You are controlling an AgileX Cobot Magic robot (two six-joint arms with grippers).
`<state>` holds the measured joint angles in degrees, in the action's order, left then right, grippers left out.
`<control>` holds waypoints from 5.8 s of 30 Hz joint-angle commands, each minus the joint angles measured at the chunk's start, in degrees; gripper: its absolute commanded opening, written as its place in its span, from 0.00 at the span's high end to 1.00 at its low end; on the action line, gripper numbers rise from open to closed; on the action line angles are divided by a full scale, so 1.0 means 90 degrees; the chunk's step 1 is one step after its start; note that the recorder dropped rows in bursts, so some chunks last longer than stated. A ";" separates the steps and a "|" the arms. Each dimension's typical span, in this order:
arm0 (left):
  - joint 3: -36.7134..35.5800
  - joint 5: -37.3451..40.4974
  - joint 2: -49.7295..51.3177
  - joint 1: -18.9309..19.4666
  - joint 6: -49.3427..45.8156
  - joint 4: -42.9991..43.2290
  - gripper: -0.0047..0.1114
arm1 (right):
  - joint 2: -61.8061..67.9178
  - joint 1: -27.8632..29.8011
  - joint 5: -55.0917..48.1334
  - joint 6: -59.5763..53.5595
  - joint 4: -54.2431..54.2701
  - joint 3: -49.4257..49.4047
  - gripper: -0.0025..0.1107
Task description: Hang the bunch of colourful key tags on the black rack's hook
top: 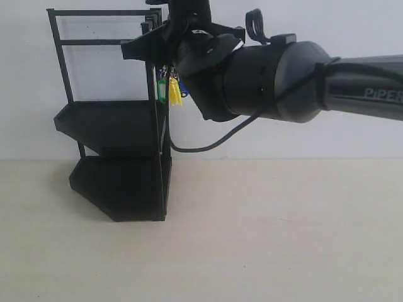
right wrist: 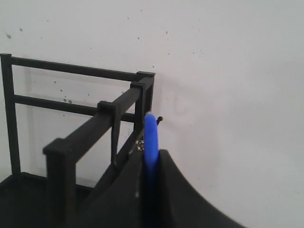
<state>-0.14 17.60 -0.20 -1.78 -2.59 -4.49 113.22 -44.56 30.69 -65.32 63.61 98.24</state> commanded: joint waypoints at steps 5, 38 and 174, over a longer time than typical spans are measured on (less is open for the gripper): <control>0.0016 -0.0071 0.0022 0.0021 -0.0002 -0.0012 0.92 | 0.0063 -0.0002 -0.0588 -0.0115 -0.0004 0.0137 0.98; 0.0016 -0.0071 0.0022 0.0021 -0.0002 -0.0012 0.92 | -0.0474 -0.1094 0.2583 -0.5358 0.4038 0.0137 0.84; 0.0016 -0.0071 0.0022 0.0021 -0.0002 -0.0012 0.92 | -1.2580 0.5273 -0.5625 0.7073 -0.6271 -1.0915 0.98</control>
<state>-0.14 17.60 -0.20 -1.78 -2.59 -4.49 0.26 2.70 -20.24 -1.46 7.39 0.28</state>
